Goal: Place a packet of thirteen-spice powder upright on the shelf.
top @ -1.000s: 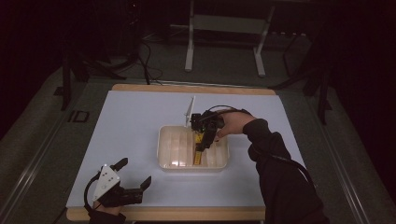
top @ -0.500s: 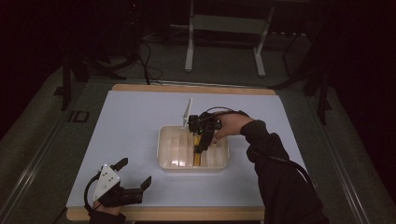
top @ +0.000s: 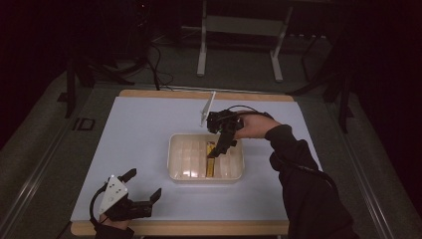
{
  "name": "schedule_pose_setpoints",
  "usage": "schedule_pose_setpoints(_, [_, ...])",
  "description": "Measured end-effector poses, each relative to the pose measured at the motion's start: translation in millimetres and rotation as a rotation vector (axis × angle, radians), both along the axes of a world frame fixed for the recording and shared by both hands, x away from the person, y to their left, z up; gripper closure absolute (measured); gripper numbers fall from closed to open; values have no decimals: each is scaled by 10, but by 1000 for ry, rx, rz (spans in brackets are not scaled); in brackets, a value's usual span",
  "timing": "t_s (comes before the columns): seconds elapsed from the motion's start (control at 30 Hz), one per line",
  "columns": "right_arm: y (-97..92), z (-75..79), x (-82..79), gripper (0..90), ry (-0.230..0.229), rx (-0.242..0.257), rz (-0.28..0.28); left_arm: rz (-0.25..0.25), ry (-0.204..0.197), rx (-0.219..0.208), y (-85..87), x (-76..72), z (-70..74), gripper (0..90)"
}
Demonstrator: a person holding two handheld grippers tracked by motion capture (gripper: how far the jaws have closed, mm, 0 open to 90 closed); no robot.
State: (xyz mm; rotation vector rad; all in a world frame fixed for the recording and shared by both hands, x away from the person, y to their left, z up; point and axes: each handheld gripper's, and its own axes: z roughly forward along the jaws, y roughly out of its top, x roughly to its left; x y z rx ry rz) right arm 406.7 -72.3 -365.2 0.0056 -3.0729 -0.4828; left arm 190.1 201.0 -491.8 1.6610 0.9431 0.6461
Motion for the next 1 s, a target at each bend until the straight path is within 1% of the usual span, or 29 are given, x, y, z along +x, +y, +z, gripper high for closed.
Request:
schedule_pose_setpoints(0.1, [-66,44,30,122,-4,2,-29,0,0,-1,-3,0,-1,0])
schedule_pose_setpoints(0.13, [-88,54,31,117,-6,-5,-46,0,0,-1,-3,0,-1,0])
schedule_pose_setpoints(0.17, [-110,62,43,113,-15,-2,-52,0,0,-1,-3,1,-1,0])
schedule_pose_setpoints(0.23, [-156,80,55,112,-11,-2,-87,0,1,-1,-1,2,-2,0])
schedule_pose_setpoints(0.3, [-210,105,76,113,-17,7,-113,-1,2,-3,-1,1,-2,0])
schedule_pose_setpoints(0.4, [-301,137,105,113,-19,36,-146,-1,1,0,2,2,-2,0])
schedule_pose_setpoints(0.43, [-301,137,105,113,-19,36,-146,-1,1,0,2,2,-2,0])
schedule_pose_setpoints(0.53, [-413,159,126,114,-38,56,-191,-2,5,1,-2,5,-5,0])
schedule_pose_setpoints(0.67, [-526,140,143,121,-51,71,-229,-1,3,-2,-4,2,-5,0])
schedule_pose_setpoints(0.7, [-555,134,144,122,-48,73,-241,-1,4,-2,-4,3,-5,0])
schedule_pose_setpoints(0.83, [-675,98,143,130,-59,88,-271,-4,6,0,-9,4,-7,0])
schedule_pose_setpoints(0.9, [-739,73,139,132,-54,96,-293,-5,7,1,-11,6,-9,0])
schedule_pose_setpoints(0.93, [-770,55,136,133,-62,102,-299,-5,8,3,-10,6,-9,0])
schedule_pose_setpoints(1.0, [-833,17,128,133,-55,116,-324,-4,6,0,-9,3,-8,0])
